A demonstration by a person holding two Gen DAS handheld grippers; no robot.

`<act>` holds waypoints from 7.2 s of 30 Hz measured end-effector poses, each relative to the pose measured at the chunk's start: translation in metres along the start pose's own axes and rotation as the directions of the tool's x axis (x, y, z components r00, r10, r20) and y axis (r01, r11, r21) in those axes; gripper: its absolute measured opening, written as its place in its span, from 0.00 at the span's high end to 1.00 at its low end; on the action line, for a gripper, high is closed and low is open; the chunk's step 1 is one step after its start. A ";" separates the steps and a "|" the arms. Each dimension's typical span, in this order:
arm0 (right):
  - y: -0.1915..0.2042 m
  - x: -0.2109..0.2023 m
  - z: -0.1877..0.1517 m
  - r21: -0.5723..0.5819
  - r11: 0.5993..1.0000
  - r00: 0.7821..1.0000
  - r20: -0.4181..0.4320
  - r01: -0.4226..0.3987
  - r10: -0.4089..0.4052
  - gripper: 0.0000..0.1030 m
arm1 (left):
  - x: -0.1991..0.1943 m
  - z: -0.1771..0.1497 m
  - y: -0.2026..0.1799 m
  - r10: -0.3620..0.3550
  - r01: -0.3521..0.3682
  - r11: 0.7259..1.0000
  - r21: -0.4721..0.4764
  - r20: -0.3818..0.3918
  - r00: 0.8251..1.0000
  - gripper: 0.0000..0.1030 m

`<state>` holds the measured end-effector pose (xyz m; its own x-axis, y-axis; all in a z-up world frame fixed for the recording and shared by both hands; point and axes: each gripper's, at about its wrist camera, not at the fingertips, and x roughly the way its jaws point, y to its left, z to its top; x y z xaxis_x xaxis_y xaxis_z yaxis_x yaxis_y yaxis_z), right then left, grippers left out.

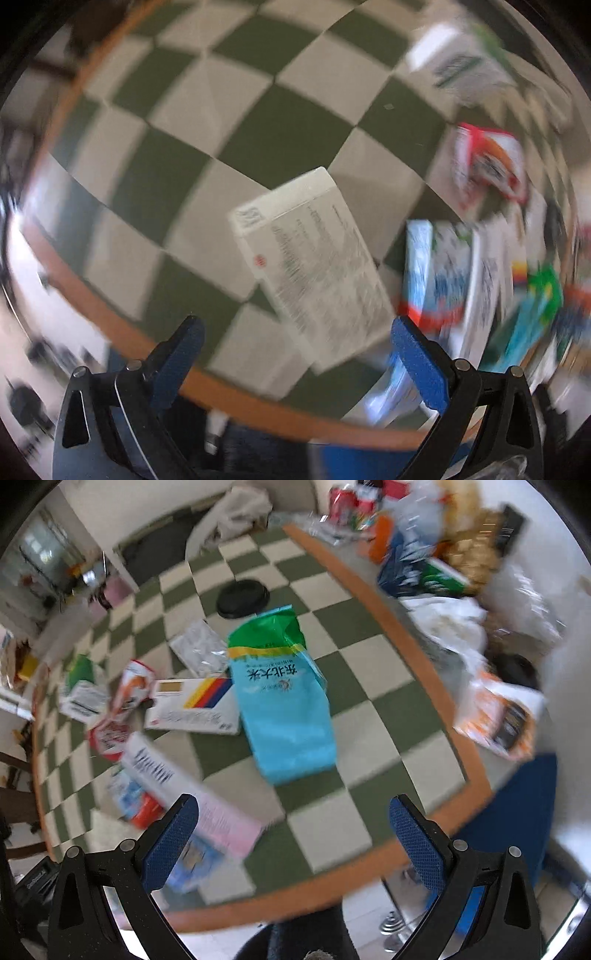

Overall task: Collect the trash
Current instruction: 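Grasp the white medicine card with left tool while right tool grasps the blue-green rice bag, then carry both items to the white bin and open both tools to drop them, then grasp the DHA Pure Milk carton with left tool while right tool grasps the Doctor toothpaste box, then carry both boxes over the bin and open both tools to drop them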

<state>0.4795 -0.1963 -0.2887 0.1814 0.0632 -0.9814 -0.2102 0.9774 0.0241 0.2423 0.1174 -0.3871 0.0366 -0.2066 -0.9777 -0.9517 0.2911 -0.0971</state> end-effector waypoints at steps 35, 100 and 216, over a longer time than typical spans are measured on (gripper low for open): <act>0.054 0.088 0.078 -0.077 0.979 0.979 -0.088 -0.189 0.182 0.70 | -0.106 -0.043 -0.090 0.258 -0.338 0.885 0.321 0.268 0.928 0.24; 0.175 0.399 -0.458 -0.197 0.974 0.895 -0.445 -0.113 0.014 0.00 | 0.227 -0.100 0.217 0.197 -0.209 0.795 0.570 0.082 0.977 0.01; 0.130 -0.070 -0.125 -0.189 0.926 0.945 -0.033 -0.326 0.326 0.46 | -0.190 -0.133 0.003 -0.198 -0.069 0.709 0.702 0.292 0.936 0.56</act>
<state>0.3191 -0.0991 -0.2409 0.0715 0.3715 -0.9257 -0.4353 0.8466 0.3062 0.1919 0.0330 -0.1766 0.3114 0.0221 -0.9500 -0.4637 0.8762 -0.1316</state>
